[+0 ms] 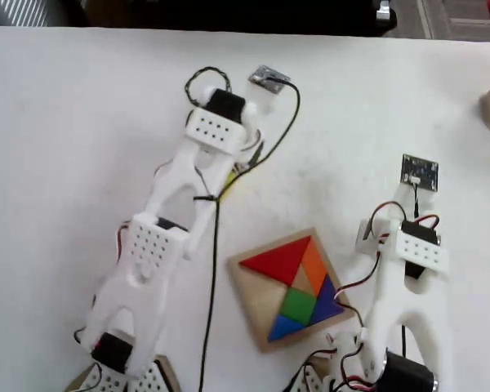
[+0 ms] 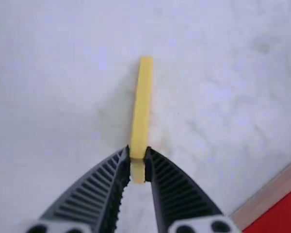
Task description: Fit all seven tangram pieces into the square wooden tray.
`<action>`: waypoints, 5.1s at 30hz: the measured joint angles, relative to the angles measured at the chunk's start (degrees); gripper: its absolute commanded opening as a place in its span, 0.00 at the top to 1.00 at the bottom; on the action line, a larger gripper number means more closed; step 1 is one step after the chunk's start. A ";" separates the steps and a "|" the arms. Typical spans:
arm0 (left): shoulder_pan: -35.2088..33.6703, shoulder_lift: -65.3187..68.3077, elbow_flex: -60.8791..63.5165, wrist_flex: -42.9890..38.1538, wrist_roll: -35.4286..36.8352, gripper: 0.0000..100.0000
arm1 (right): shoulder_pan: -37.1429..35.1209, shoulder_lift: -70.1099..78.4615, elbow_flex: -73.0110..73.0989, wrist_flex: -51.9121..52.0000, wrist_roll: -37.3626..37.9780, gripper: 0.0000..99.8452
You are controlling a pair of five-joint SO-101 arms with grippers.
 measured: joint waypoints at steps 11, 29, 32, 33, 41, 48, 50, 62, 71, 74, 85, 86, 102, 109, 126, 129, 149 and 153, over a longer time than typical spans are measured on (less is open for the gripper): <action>-1.41 0.00 -0.35 0.00 0.00 0.98 | 0.00 0.00 0.00 0.00 0.00 0.89; -3.87 -7.30 9.49 0.88 2.64 0.98 | 0.00 0.00 0.00 0.00 0.00 0.89; -3.96 -9.85 13.27 0.97 2.64 0.98 | 0.00 0.00 0.00 0.00 0.00 0.89; -3.96 -10.81 14.77 0.97 2.64 0.98 | 0.00 0.00 0.00 0.00 0.00 0.89; -1.58 -24.35 33.23 -0.88 2.11 0.98 | 0.00 0.18 0.00 0.00 0.00 0.89; -0.53 -47.91 58.37 -11.60 2.02 0.98 | 0.00 0.18 0.00 -1.05 0.00 0.89; 0.00 -54.59 65.23 -14.15 2.02 0.98 | 0.00 0.18 0.00 -1.85 0.00 0.89; 18.81 -73.32 84.13 -16.53 4.48 0.98 | -0.09 0.18 0.00 -2.46 0.00 0.89; 26.37 -75.69 99.25 -28.84 -9.23 0.98 | -0.09 0.18 0.00 -2.73 0.00 0.89; 30.59 -75.69 100.13 -30.07 -10.29 0.98 | -0.09 0.18 0.00 -2.73 0.00 0.89; 37.89 -77.54 107.43 -43.25 -20.22 0.96 | -0.26 0.18 0.00 -2.73 0.00 0.89; 37.89 -77.54 107.96 -44.48 -20.92 0.92 | -0.26 0.18 0.00 -2.73 0.00 0.89; 25.41 -77.54 108.92 -44.31 -18.46 0.70 | -0.18 0.18 0.00 -2.73 0.00 0.89; 21.01 -77.54 103.03 -36.13 -18.37 0.82 | -0.18 0.18 0.00 -2.73 0.00 0.89; 15.47 -77.54 102.95 -44.31 -2.81 0.98 | 0.00 0.18 0.00 -3.08 0.00 0.89; 13.80 -77.54 102.95 -44.48 -1.05 0.98 | 0.09 0.18 0.00 -3.08 0.00 0.89; 45.98 -73.85 113.23 -61.63 1.49 0.98 | 17.93 0.18 0.00 1.05 0.09 0.89; 44.66 -62.15 107.96 -63.65 1.67 0.98 | 17.32 0.18 0.00 1.05 0.09 0.89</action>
